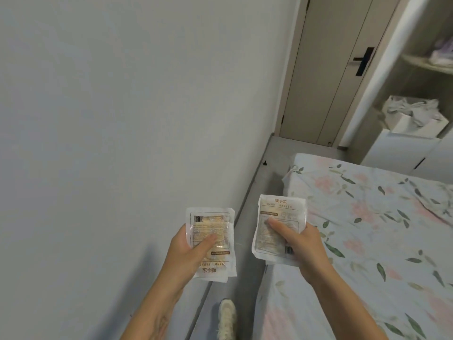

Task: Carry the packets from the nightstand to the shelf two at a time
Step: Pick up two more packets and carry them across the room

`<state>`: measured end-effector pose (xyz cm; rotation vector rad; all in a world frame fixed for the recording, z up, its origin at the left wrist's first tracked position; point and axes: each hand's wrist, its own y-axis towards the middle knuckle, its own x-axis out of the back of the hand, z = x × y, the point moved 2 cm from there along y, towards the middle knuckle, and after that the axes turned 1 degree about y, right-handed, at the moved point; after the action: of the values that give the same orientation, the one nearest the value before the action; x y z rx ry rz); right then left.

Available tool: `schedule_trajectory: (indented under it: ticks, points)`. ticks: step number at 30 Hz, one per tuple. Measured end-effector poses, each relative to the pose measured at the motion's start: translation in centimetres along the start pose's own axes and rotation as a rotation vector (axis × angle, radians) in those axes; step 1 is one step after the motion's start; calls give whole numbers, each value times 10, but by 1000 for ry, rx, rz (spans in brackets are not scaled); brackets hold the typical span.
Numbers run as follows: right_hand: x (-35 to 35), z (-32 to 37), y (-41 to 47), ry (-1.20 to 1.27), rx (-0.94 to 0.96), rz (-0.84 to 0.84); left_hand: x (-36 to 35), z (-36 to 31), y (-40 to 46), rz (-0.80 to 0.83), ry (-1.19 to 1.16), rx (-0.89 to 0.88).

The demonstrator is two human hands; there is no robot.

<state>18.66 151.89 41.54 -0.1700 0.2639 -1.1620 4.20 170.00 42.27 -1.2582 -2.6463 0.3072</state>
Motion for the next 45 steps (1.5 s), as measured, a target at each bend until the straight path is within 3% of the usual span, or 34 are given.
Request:
schedule_trajectory:
  ticks: [13,27,39,45]
  points:
    - [49,102,300,-22,69,-140,-142,-118,330,161,32,-66]
    - [122,179,518,46,70,-284,-289,-198,566,290,88,-37]
    - [172,260,807,92,89,-358,-429,-281,831,341,30,-60]
    - [201,300,905,109,102,-389,-496,-330,918,388,41,-75]
